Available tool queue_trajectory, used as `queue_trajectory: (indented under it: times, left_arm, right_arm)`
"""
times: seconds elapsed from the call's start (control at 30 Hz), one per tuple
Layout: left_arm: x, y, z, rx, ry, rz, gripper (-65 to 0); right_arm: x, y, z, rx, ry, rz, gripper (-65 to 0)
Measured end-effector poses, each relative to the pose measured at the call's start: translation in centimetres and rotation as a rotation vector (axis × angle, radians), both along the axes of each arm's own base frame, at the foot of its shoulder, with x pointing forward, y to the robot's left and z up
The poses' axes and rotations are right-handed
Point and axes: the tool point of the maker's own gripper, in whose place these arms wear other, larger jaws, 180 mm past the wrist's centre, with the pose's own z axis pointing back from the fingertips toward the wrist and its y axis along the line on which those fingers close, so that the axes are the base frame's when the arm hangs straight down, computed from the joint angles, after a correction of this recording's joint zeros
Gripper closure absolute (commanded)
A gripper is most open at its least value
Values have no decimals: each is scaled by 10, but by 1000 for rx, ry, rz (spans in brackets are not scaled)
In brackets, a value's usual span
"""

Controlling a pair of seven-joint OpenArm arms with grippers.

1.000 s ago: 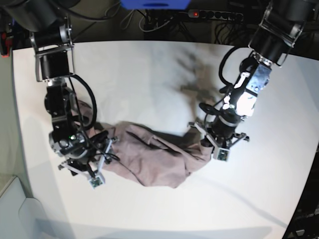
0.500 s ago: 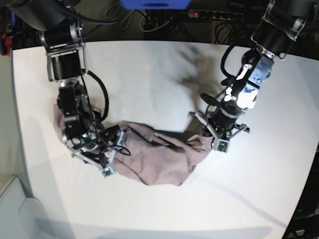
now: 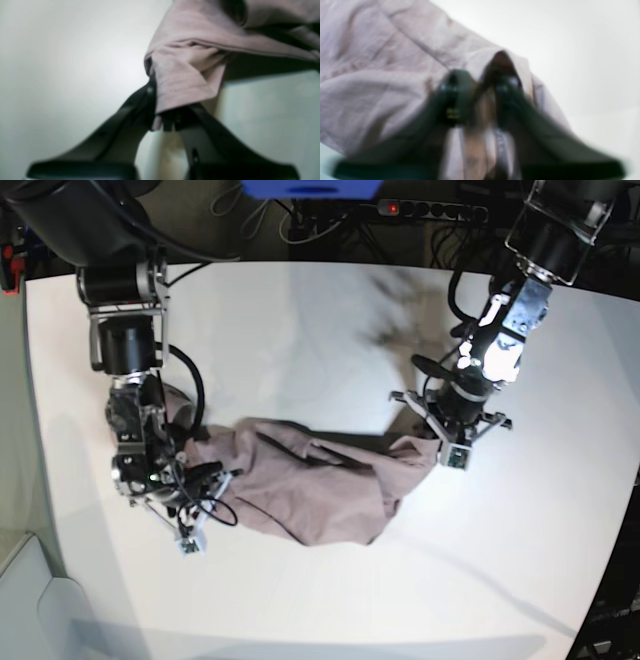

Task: Layout the t-shirt on the table in an organized manner, then fold the t-shirt properly
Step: 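Pull the grippers apart to stretch the shirt across the table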

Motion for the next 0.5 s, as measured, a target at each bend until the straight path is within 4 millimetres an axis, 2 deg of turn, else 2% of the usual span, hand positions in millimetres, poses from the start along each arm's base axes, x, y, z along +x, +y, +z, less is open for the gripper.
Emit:
queue_trajectory:
  times: [0.1, 0.23, 0.27, 0.33, 0.4, 0.5]
  left_arm:
    - [-3, 8, -1, 64, -25, -7, -4]
    - [-19, 27, -10, 112, 8, 29, -4]
    - [-19, 29, -3, 110, -8, 34, -4]
    - [-13, 31, 22, 87, -85, 51, -4]
    - [-4, 42, 49, 80, -161, 86, -4]
    - [1, 61, 68, 105, -207, 127, -4]
  right_arm:
    - [3, -5, 9, -10, -13, -3, 0]
    - [17, -24, 45, -53, -97, -13, 0]
    - [22, -30, 56, -71, -118, -19, 0]
    - [34, -39, 81, -82, -170, -29, 0]
    - [46, -49, 104, -60, -221, -65, 0]
    - [58, -74, 129, -42, -264, -133, 0]
